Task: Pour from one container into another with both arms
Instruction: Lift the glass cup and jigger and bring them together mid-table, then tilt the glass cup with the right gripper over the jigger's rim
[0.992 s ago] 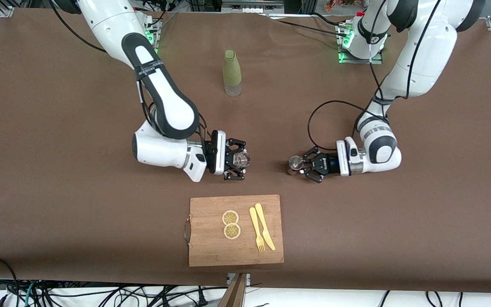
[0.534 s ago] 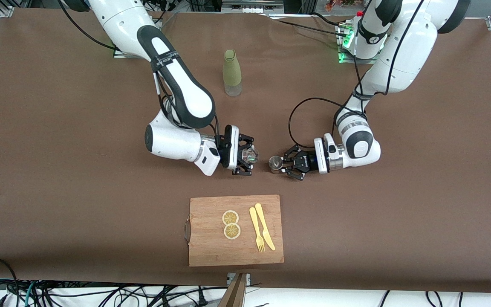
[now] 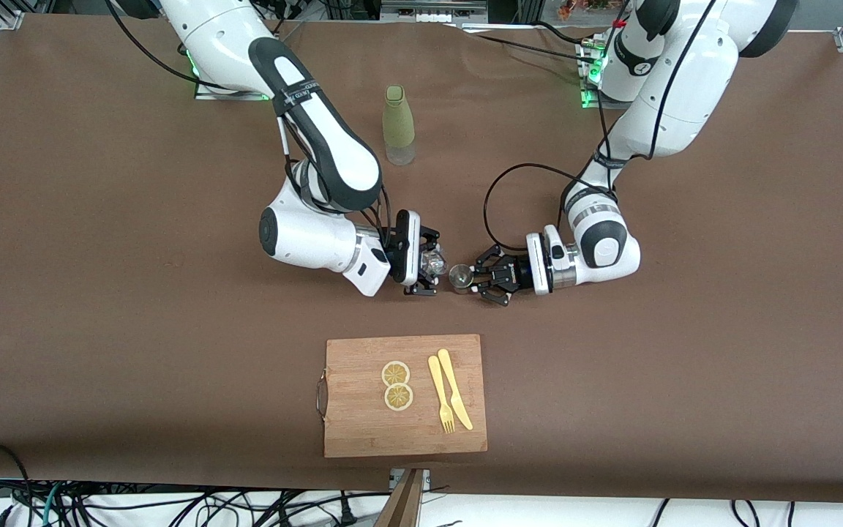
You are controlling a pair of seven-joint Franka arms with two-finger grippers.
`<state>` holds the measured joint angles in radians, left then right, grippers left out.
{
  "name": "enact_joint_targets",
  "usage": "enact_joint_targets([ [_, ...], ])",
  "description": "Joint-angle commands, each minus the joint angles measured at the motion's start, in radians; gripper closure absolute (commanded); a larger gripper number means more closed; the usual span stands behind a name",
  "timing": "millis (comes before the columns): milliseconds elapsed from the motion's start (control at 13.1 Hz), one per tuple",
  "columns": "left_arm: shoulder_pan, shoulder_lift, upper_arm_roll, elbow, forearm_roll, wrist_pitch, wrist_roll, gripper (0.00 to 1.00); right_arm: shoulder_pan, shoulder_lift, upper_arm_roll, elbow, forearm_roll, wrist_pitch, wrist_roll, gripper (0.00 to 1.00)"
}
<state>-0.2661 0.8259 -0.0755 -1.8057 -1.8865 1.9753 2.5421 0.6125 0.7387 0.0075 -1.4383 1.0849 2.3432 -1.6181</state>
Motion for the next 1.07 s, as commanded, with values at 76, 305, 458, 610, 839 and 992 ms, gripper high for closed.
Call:
enact_joint_targets([
  [76,-0.027,-0.016,0.0,-0.006,-0.04,0.031,0.024,1.0,0.027,-0.019,-0.014,-0.007,-0.052,0.007,0.046,1.0],
  [305,-0.03,-0.016,0.002,-0.007,-0.04,0.033,0.023,1.0,0.042,-0.019,-0.017,-0.007,-0.15,0.048,0.098,1.0],
  [458,-0.03,-0.016,0.002,-0.007,-0.04,0.033,0.023,1.0,0.044,-0.019,-0.017,-0.007,-0.198,0.054,0.122,1.0],
  [610,-0.03,-0.016,0.002,-0.007,-0.04,0.033,0.023,1.0,0.053,-0.019,-0.017,0.002,-0.218,0.056,0.159,1.0],
  [839,-0.03,-0.016,0.002,-0.007,-0.039,0.033,0.024,1.0,0.061,-0.009,-0.015,0.035,-0.284,0.067,0.219,1.0],
  [992,-0.03,-0.016,0.002,-0.007,-0.039,0.033,0.023,1.0,0.069,-0.009,-0.014,0.036,-0.322,0.088,0.257,1.0],
])
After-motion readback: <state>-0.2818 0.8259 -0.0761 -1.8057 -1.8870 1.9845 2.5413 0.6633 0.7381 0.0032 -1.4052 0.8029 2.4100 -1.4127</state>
